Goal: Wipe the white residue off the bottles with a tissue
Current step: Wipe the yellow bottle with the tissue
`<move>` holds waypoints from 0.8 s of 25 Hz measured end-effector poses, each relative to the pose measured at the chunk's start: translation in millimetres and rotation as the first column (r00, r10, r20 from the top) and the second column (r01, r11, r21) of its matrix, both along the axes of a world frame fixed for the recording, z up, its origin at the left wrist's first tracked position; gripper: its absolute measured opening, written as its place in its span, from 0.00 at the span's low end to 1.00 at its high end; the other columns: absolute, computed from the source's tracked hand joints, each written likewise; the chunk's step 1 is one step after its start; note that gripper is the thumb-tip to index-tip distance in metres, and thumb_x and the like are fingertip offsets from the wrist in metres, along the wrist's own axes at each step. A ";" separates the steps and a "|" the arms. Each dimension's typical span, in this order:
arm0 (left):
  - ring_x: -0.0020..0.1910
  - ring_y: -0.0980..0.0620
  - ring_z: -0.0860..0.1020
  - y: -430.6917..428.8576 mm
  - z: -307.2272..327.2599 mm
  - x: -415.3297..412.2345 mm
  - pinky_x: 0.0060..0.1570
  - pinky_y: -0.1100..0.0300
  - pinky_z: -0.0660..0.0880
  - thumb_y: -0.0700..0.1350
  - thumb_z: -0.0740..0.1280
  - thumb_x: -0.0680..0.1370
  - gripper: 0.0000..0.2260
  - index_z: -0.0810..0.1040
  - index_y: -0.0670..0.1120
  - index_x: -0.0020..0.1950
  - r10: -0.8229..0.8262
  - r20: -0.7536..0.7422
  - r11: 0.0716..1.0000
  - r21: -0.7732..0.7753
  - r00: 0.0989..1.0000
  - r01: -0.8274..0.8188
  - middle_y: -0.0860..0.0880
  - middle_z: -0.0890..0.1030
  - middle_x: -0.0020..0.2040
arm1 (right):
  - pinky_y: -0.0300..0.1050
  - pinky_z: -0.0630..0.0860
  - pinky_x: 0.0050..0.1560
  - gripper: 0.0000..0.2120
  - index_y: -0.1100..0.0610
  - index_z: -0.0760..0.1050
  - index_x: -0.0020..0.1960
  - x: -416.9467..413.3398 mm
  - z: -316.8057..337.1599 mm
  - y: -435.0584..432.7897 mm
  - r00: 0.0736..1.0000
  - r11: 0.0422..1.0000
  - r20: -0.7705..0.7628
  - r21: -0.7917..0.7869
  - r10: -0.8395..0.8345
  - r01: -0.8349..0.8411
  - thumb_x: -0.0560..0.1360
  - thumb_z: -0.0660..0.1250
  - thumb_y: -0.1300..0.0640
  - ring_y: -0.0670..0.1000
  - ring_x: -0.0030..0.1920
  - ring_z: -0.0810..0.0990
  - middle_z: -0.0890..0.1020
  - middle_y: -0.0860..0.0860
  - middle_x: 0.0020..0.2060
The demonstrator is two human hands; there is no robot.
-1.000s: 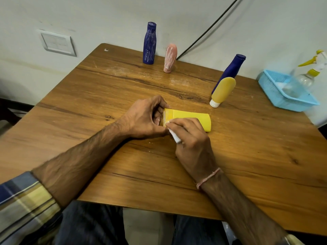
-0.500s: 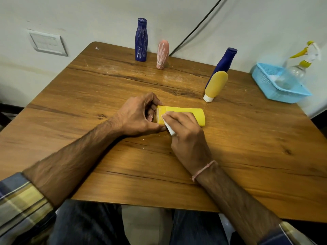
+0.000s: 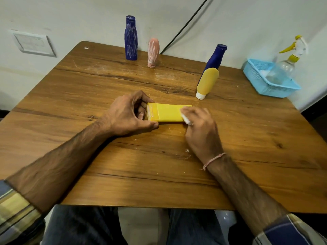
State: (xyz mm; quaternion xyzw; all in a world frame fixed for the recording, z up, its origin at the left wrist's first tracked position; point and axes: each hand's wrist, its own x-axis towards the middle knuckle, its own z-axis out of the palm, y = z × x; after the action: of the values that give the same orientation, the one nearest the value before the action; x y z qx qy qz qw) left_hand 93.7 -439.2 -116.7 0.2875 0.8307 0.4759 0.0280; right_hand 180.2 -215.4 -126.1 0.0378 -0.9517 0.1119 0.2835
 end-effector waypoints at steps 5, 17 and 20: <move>0.38 0.53 0.82 -2.8 -1.7 2.6 0.41 0.49 0.83 0.64 0.77 0.60 0.32 0.76 0.50 0.59 0.004 -0.027 1.000 0.016 1.000 -0.003 0.53 0.81 0.41 | 0.39 0.71 0.61 0.22 0.65 0.80 0.64 -9.2 3.8 -29.5 0.999 0.996 -0.014 -0.077 -0.044 0.042 0.72 0.63 0.76 0.57 0.59 0.78 0.83 0.58 0.58; 0.33 0.61 0.78 0.2 -3.3 2.1 0.34 0.67 0.78 0.67 0.78 0.61 0.32 0.79 0.48 0.55 0.083 -0.067 0.995 0.063 0.994 -0.079 0.53 0.82 0.41 | 0.44 0.75 0.60 0.21 0.65 0.81 0.61 4.1 -0.8 -17.6 0.997 0.996 -0.078 -0.090 -0.005 -0.003 0.71 0.63 0.76 0.57 0.57 0.79 0.83 0.58 0.55; 0.33 0.60 0.79 1.8 -5.0 2.4 0.33 0.67 0.76 0.66 0.77 0.62 0.30 0.81 0.46 0.53 0.136 -0.084 0.990 0.059 0.987 -0.132 0.52 0.82 0.39 | 0.44 0.75 0.61 0.20 0.65 0.80 0.63 5.2 2.4 -39.1 0.986 0.988 -0.095 -0.055 0.136 -0.142 0.73 0.64 0.75 0.56 0.59 0.78 0.83 0.58 0.57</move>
State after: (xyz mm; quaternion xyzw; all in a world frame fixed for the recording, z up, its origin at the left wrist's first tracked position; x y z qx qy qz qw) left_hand 96.1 -437.4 -121.8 0.2524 0.8355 0.4857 -0.0484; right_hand 185.4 -254.5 -123.7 0.1005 -0.9289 0.1587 0.3191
